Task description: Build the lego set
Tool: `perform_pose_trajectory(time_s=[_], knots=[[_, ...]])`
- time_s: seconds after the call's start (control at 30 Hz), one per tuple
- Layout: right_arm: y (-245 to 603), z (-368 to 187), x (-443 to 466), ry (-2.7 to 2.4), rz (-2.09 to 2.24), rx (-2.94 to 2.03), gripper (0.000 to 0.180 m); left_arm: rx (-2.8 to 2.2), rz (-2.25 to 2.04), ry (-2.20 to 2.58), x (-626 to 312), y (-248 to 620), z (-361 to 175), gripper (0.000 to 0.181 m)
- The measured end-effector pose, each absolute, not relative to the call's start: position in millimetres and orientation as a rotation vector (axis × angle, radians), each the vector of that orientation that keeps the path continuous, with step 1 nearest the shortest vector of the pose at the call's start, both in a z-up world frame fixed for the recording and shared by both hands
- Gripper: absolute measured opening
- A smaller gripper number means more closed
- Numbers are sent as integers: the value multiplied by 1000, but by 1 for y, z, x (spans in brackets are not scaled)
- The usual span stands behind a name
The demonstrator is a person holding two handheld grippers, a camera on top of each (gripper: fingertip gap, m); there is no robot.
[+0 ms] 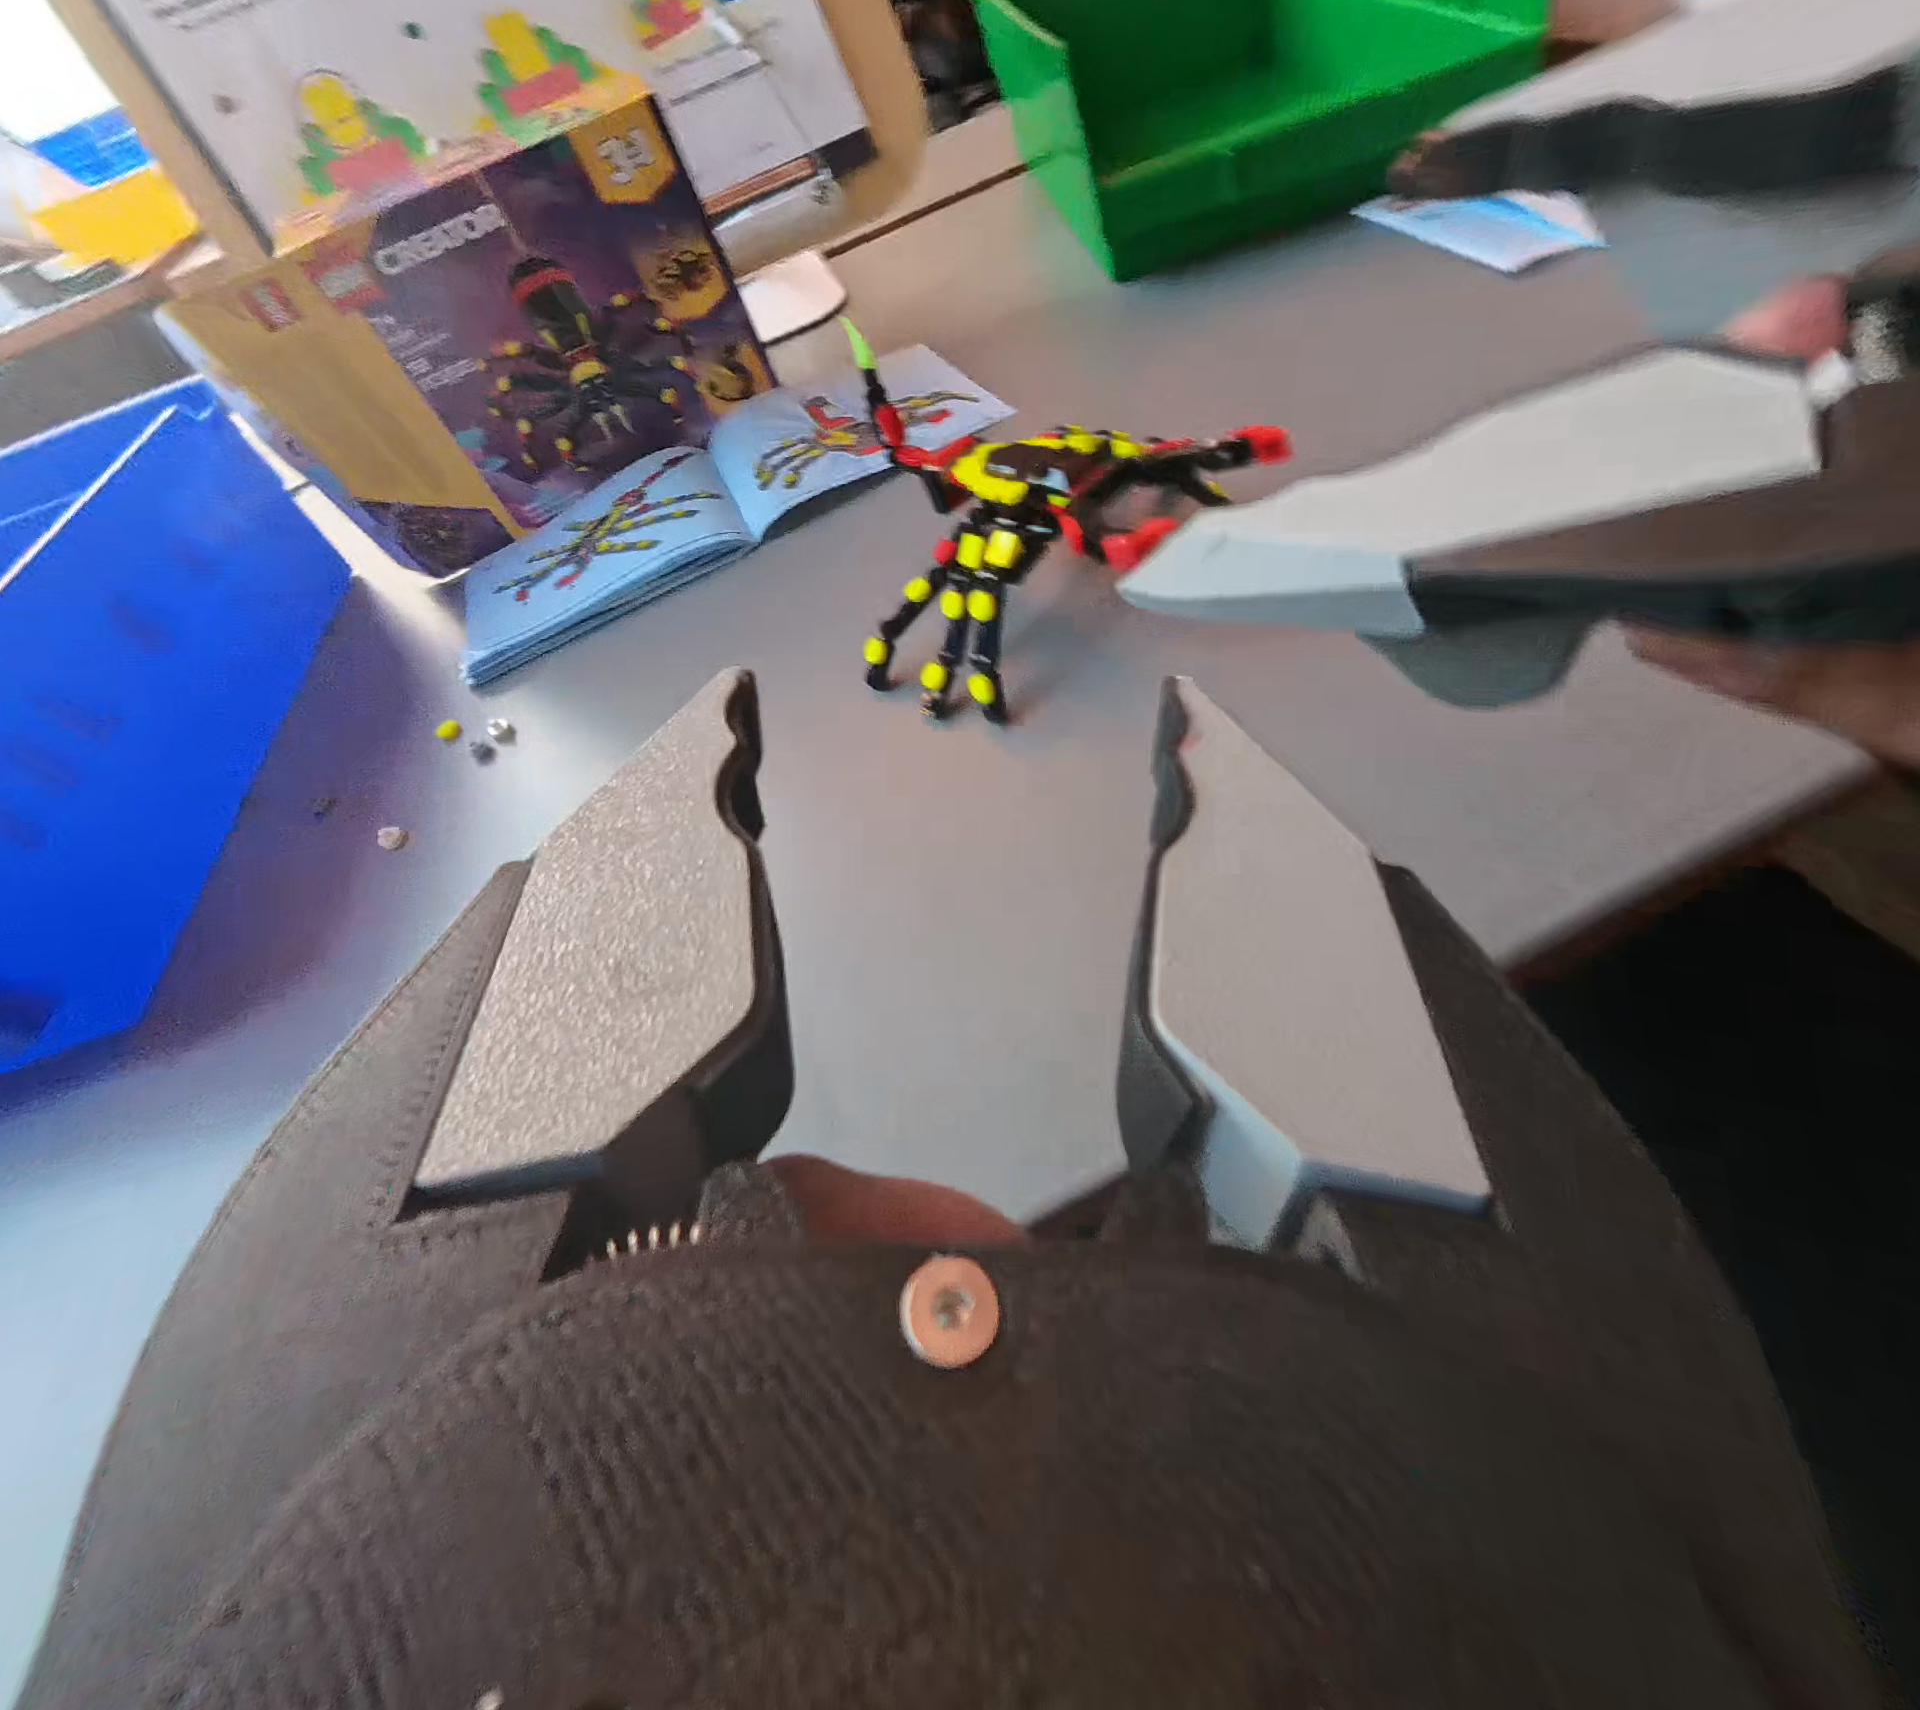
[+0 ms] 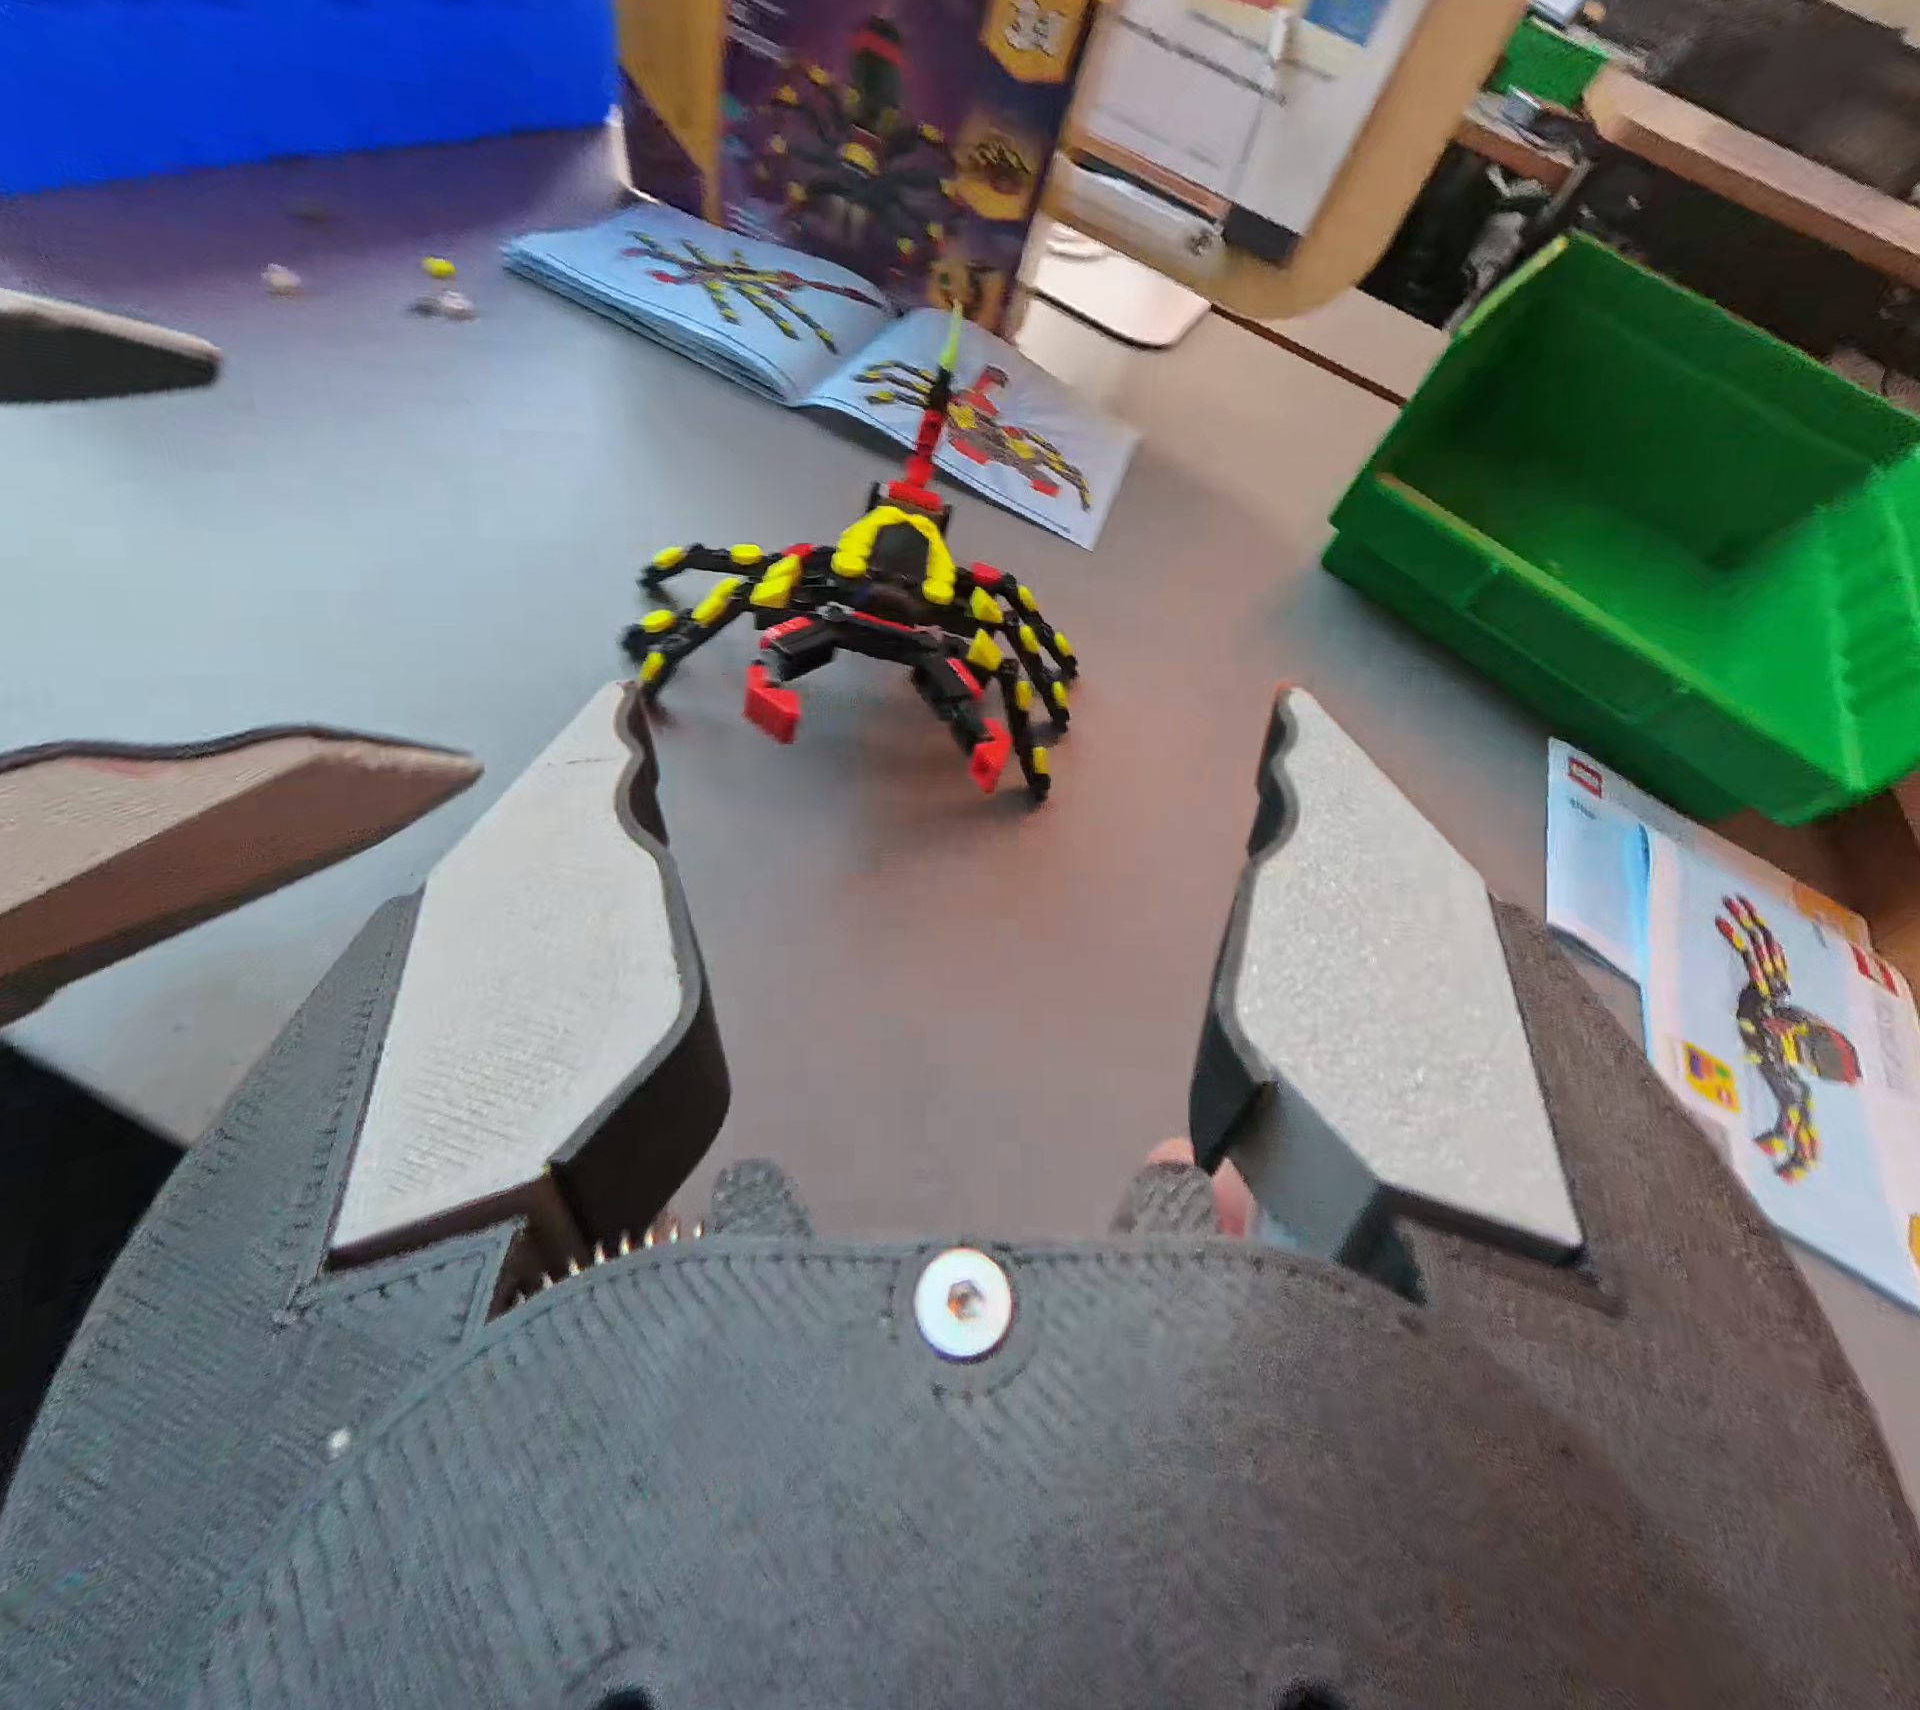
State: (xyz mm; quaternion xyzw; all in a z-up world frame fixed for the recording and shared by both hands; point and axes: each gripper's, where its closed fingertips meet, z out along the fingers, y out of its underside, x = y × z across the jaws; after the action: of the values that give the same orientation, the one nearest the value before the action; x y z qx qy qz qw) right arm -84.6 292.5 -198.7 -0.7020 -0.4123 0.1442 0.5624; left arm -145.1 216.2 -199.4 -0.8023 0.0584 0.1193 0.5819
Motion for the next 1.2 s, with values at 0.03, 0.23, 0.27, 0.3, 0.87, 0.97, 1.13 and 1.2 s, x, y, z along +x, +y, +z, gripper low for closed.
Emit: perform_pose_trajectory(time_s=[0.03, 0.23, 0.27, 0.3, 0.87, 0.97, 1.13, 1.2], knots=[[299, -204, -85, -948, 322, -1676, 113, -1894, 314, 97, -153, 227, -204, 77], [296, -219, -80, -969, 248, -1660, 118, -1961, 403, -14, -166, 244, -235, 89], [294, -221, -78, -975, 247, -1662, 118, -1969, 411, -18, -166, 243, -238, 90], [294, -222, -77, -978, 243, -1664, 118, -1975, 410, -24, -166, 241, -241, 92], [279, -228, -85, -1032, 267, -1669, 117, -1987, 382, -62, -175, 227, -251, 91], [279, -230, -86, -1042, 266, -1674, 117, -1990, 369, -65, -176, 227, -251, 92], [281, -222, -86, -1082, 293, -1720, 117, -2006, 370, -34, -181, 227, -242, 94], [283, -213, -86, -1080, 321, -1733, 117, -2002, 337, -51, -184, 227, -233, 93]])
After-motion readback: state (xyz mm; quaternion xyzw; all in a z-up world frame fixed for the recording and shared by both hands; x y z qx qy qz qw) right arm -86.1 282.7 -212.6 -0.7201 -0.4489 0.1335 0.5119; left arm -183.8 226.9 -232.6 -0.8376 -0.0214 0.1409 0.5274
